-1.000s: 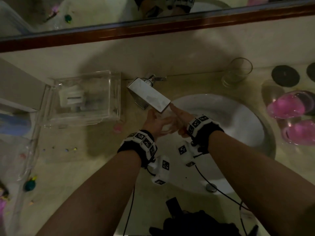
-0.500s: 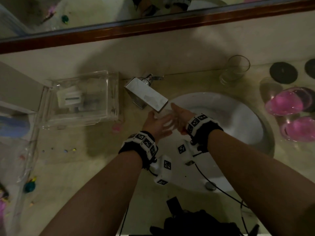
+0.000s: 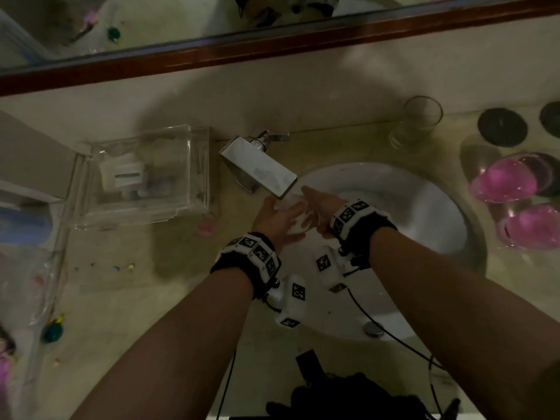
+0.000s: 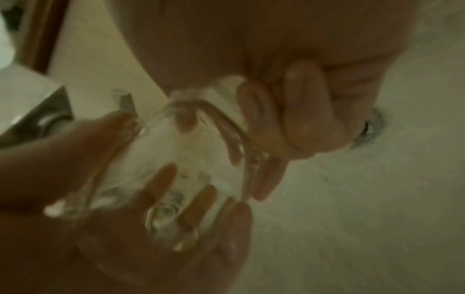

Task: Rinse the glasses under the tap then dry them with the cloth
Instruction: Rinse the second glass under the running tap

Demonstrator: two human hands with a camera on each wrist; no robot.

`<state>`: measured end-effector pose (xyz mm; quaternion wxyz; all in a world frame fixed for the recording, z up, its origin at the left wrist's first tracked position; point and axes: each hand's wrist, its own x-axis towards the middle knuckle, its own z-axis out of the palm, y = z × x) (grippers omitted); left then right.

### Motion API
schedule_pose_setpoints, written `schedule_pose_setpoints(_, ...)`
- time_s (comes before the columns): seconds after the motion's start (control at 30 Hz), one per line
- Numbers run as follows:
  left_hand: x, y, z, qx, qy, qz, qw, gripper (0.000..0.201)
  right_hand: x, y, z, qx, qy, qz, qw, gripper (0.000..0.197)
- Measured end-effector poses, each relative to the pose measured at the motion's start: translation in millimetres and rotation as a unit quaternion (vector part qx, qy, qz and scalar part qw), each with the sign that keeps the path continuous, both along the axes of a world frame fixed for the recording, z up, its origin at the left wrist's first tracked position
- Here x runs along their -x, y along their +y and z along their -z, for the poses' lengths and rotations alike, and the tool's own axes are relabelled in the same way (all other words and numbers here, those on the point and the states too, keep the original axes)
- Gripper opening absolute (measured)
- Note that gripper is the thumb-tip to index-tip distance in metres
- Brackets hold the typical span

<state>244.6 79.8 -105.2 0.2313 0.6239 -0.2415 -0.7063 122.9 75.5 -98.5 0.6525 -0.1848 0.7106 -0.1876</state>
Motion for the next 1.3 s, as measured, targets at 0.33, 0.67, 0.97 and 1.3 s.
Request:
schedule_pose_setpoints(0.33,0,-3,1,-0.027,0.014,-0.021,0.999,0.024,3,2,3,0.035,-0.030,0.001,0.999,0.033)
schedule_pose_setpoints(0.67,2,-2,0,-0.082,0.020,-0.069,0.994,0.027,1,-2,4,0.069,0.001,-0.068,0.995,0.022)
schedule_pose_setpoints(0.97,3,-2,5,-0.020,0.015,-0.019,1.000,0.021,7,-2,7,0.027,-0.024,-0.014,0.999,0.026)
schedule_pose_setpoints(1.3,5,-1,1,0.067,-0.040,0.029,0.996,0.049,16,1,10,0.034,-0.089,0.121,0.988,0.048)
